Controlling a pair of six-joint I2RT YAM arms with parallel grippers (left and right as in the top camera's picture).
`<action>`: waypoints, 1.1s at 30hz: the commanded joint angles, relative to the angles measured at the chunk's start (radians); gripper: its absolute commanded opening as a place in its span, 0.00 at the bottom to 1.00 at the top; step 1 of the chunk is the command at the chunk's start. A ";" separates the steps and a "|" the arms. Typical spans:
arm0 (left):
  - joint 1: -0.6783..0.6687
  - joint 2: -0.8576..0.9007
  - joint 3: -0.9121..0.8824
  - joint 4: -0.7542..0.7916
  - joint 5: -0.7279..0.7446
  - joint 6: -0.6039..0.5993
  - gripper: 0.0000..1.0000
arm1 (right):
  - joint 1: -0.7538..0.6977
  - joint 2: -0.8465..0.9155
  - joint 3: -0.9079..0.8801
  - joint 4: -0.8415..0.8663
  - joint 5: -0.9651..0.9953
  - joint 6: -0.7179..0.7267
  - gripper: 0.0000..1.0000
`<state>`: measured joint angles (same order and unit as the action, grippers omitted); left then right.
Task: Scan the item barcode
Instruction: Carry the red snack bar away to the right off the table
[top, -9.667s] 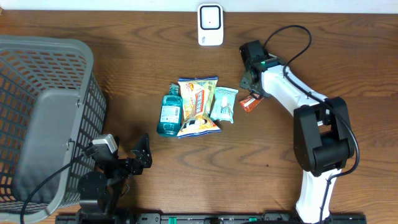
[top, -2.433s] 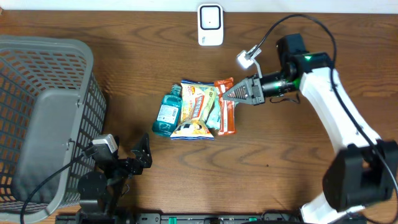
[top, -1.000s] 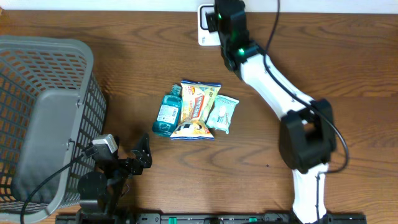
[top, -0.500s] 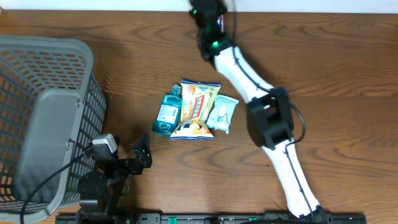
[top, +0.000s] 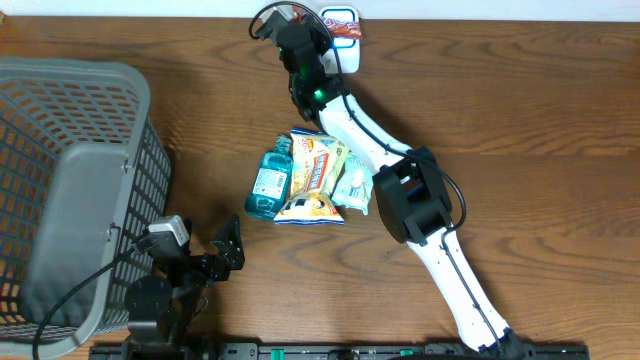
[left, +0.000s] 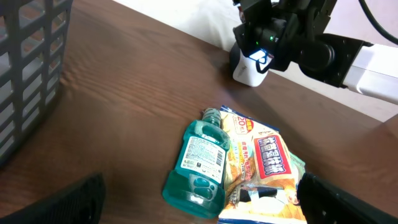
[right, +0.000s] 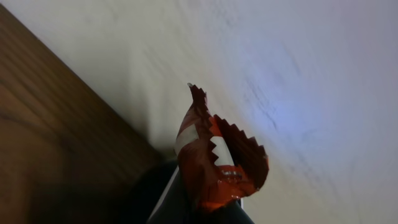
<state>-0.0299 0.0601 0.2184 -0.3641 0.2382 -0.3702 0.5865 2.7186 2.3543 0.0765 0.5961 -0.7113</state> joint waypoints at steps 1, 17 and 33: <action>-0.004 -0.002 0.001 -0.002 0.012 -0.013 0.98 | -0.005 -0.041 0.025 -0.047 0.077 0.041 0.01; -0.004 -0.002 0.001 -0.002 0.012 -0.013 0.98 | -0.397 -0.378 0.025 -0.817 0.275 0.127 0.01; -0.004 -0.002 0.001 -0.002 0.012 -0.013 0.98 | -0.918 -0.377 -0.309 -0.732 0.357 0.262 0.06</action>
<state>-0.0299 0.0601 0.2180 -0.3637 0.2382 -0.3702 -0.2707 2.3318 2.0922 -0.6727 0.8494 -0.5415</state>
